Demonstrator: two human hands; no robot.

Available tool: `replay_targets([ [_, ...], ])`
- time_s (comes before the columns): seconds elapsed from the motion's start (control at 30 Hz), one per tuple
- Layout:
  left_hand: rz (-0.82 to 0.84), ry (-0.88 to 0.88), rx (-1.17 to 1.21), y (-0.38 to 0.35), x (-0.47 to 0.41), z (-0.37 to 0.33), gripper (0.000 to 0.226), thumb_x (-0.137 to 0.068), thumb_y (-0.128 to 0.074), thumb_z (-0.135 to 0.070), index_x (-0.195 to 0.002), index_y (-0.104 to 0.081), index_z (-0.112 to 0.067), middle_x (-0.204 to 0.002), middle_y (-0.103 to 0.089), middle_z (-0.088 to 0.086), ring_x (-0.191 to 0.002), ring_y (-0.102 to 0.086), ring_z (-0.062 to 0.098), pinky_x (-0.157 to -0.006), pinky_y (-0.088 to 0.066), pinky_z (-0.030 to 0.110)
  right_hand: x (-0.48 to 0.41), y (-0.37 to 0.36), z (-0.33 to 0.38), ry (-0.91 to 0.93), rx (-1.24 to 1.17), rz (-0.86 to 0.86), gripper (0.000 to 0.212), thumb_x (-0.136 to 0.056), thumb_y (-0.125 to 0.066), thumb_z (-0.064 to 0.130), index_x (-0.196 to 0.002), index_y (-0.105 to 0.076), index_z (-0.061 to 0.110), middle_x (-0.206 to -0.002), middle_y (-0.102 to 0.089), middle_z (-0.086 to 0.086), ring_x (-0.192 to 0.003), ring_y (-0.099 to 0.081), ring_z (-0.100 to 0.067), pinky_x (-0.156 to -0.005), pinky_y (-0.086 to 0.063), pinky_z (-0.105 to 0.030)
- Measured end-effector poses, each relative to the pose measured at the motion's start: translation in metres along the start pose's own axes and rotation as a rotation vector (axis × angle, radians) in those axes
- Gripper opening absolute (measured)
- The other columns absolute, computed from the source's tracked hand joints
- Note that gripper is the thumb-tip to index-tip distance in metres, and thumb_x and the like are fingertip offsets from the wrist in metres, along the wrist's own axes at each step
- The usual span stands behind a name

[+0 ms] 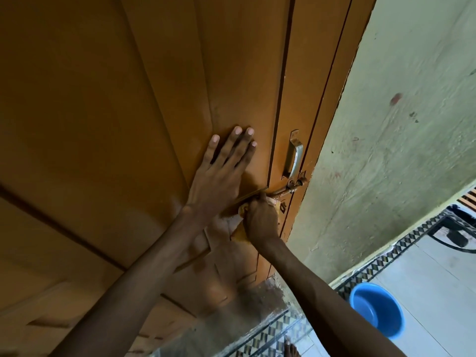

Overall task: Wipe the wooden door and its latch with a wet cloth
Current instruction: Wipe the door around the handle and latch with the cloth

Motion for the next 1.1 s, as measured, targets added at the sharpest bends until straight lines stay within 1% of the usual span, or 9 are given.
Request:
replay_targets([
  [0.17, -0.029, 0.003, 0.032, 0.001, -0.002, -0.005, 0.064, -0.097, -0.045, -0.018, -0.159, -0.027, -0.016, -0.166, -0.022, 0.008, -0.152, -0.013, 0.027, -0.123, 0.011, 0.048, -0.006, 0.012, -0.033, 0.045, -0.257, 0.347, 0.026, -0.088, -0.061, 0.003, -0.112, -0.069, 0.006, -0.119, -0.069, -0.009, -0.111, -0.064, -0.022, -0.094, -0.042, -0.011],
  [0.23, -0.031, 0.003, 0.035, 0.000, -0.004, -0.005, 0.064, -0.098, -0.045, -0.020, -0.159, -0.027, -0.016, -0.166, -0.022, 0.008, -0.152, -0.013, 0.027, -0.123, 0.011, 0.048, -0.001, 0.026, -0.046, 0.009, -0.380, 0.442, 0.037, -0.087, -0.054, -0.002, -0.118, -0.068, 0.010, -0.125, -0.066, -0.006, -0.117, -0.056, -0.019, -0.101, -0.036, -0.022],
  [0.4, -0.048, 0.031, -0.021, -0.005, -0.003, -0.010, 0.061, -0.100, -0.041, -0.023, -0.159, -0.028, -0.019, -0.165, -0.023, 0.005, -0.152, -0.018, 0.025, -0.123, 0.011, 0.048, 0.033, 0.045, -0.121, -0.677, -0.963, 0.282, 0.024, -0.095, -0.053, 0.014, -0.104, -0.072, 0.025, -0.109, -0.071, -0.004, -0.102, -0.065, -0.029, -0.087, -0.054, -0.044],
  [0.57, -0.043, 0.114, -0.025, -0.012, -0.001, -0.021, 0.061, -0.100, -0.046, -0.027, -0.158, -0.030, -0.024, -0.165, -0.023, 0.003, -0.153, -0.010, 0.023, -0.123, 0.011, 0.049, 0.033, 0.017, -0.141, -1.062, -1.363, 0.365, 0.029, -0.097, -0.047, 0.017, -0.117, -0.065, 0.006, -0.120, -0.065, -0.019, -0.105, -0.063, -0.031, -0.088, -0.053, -0.045],
  [0.7, -0.031, 0.170, -0.040, -0.018, 0.001, -0.019, 0.059, -0.101, -0.045, -0.028, -0.159, -0.028, -0.028, -0.166, -0.016, 0.001, -0.154, 0.003, 0.020, -0.123, 0.011, 0.049, 0.007, 0.005, -0.099, -1.154, -1.510, 0.337, 0.014, -0.095, -0.046, 0.002, -0.095, -0.060, 0.005, -0.095, -0.062, -0.015, -0.089, -0.060, -0.025, -0.078, -0.055, -0.038],
  [0.83, -0.061, 0.146, -0.095, -0.020, 0.001, -0.017, 0.057, -0.102, -0.045, -0.033, -0.157, -0.033, -0.027, -0.163, -0.021, 0.002, -0.155, 0.004, 0.021, -0.123, 0.008, 0.049, -0.009, -0.016, -0.088, -1.267, -1.494, 0.287, 0.028, -0.100, -0.039, 0.008, -0.078, -0.056, 0.009, -0.075, -0.060, -0.012, -0.066, -0.061, -0.022, -0.055, -0.053, -0.033],
  [0.9, -0.080, 0.144, -0.115, -0.020, 0.002, -0.017, 0.058, -0.101, -0.048, -0.034, -0.157, -0.034, -0.027, -0.163, -0.021, 0.002, -0.155, 0.004, 0.021, -0.123, 0.006, 0.049, -0.004, -0.030, -0.098, -1.342, -1.467, 0.299, 0.030, -0.102, -0.038, 0.012, -0.078, -0.057, 0.009, -0.060, -0.061, -0.009, -0.048, -0.062, -0.019, -0.039, -0.051, -0.022],
  [1.0, -0.090, 0.119, -0.172, -0.023, 0.005, -0.018, 0.061, -0.099, -0.048, -0.037, -0.157, -0.033, -0.028, -0.165, -0.015, 0.002, -0.155, 0.002, 0.022, -0.123, 0.005, 0.050, 0.000, -0.043, -0.111, -1.307, -1.412, 0.381, 0.029, -0.103, -0.036, 0.015, -0.089, -0.059, 0.006, -0.061, -0.068, -0.012, -0.059, -0.065, -0.024, -0.049, -0.058, -0.033],
  [1.1, -0.099, 0.105, -0.204, -0.028, 0.004, -0.019, 0.063, -0.097, -0.048, -0.039, -0.157, -0.033, -0.028, -0.168, -0.005, 0.003, -0.155, 0.000, 0.024, -0.123, 0.004, 0.051, -0.004, -0.037, -0.108, -1.198, -1.522, 0.465, 0.025, -0.101, -0.034, 0.011, -0.094, -0.057, 0.005, -0.056, -0.065, -0.007, -0.047, -0.065, -0.017, -0.042, -0.052, -0.019],
])
Point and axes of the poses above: each hand's wrist, its own x-axis away from the middle knuckle, its own y-axis out of the back of the hand, z = x × y, the point moved 5 cm from there along -x, towards the middle knuckle
